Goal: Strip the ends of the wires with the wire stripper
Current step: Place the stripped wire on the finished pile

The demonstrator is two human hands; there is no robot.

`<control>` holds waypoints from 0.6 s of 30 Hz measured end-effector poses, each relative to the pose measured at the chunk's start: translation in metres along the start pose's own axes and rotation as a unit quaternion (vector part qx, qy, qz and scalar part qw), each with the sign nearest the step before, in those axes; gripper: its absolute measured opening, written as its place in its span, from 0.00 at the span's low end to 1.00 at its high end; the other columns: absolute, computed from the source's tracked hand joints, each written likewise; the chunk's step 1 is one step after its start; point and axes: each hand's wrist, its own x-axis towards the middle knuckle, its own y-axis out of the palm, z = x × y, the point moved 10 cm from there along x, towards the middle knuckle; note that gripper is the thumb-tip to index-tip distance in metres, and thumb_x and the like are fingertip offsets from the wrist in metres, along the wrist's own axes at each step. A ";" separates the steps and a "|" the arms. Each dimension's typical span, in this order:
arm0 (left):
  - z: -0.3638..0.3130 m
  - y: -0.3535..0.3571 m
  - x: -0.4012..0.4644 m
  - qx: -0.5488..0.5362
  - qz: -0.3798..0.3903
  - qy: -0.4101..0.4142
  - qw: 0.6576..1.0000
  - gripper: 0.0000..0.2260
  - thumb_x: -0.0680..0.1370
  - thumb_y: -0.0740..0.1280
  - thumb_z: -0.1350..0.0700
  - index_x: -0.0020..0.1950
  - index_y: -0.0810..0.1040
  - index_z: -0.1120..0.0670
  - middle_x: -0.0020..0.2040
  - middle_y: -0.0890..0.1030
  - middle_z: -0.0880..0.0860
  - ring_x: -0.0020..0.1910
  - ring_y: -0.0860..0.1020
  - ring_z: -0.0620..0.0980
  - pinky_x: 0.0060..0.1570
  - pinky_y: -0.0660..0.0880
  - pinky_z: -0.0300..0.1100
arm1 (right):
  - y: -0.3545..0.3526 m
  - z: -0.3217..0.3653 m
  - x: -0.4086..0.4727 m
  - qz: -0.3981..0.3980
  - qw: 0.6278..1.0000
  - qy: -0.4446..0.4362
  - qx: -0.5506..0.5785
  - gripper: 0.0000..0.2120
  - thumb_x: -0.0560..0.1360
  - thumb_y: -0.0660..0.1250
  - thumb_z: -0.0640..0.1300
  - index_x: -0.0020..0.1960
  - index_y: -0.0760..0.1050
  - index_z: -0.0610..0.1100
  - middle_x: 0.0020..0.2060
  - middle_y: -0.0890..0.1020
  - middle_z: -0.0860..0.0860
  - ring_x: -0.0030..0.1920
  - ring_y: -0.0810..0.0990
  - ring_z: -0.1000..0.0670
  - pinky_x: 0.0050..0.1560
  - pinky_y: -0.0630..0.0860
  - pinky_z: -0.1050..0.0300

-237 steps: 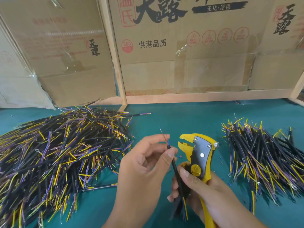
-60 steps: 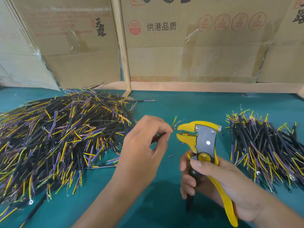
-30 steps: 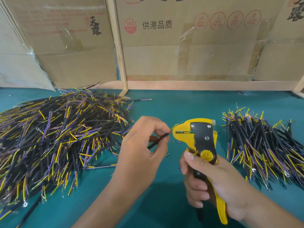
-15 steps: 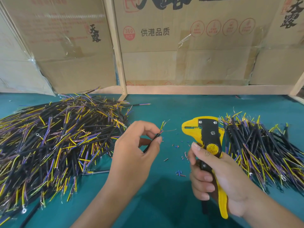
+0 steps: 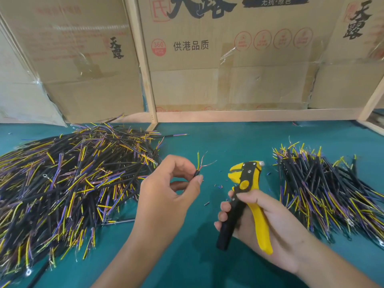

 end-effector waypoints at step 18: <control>-0.020 0.122 0.051 -0.192 0.130 -0.202 0.952 0.09 0.76 0.72 0.66 0.40 0.73 0.59 0.32 0.80 0.57 0.26 0.81 0.48 0.28 0.77 0.37 | -0.005 -0.014 0.001 -0.003 0.997 0.070 -0.040 0.16 0.71 0.69 0.41 0.56 0.72 0.37 0.41 0.75 0.39 0.38 0.77 0.41 0.46 0.81 0.44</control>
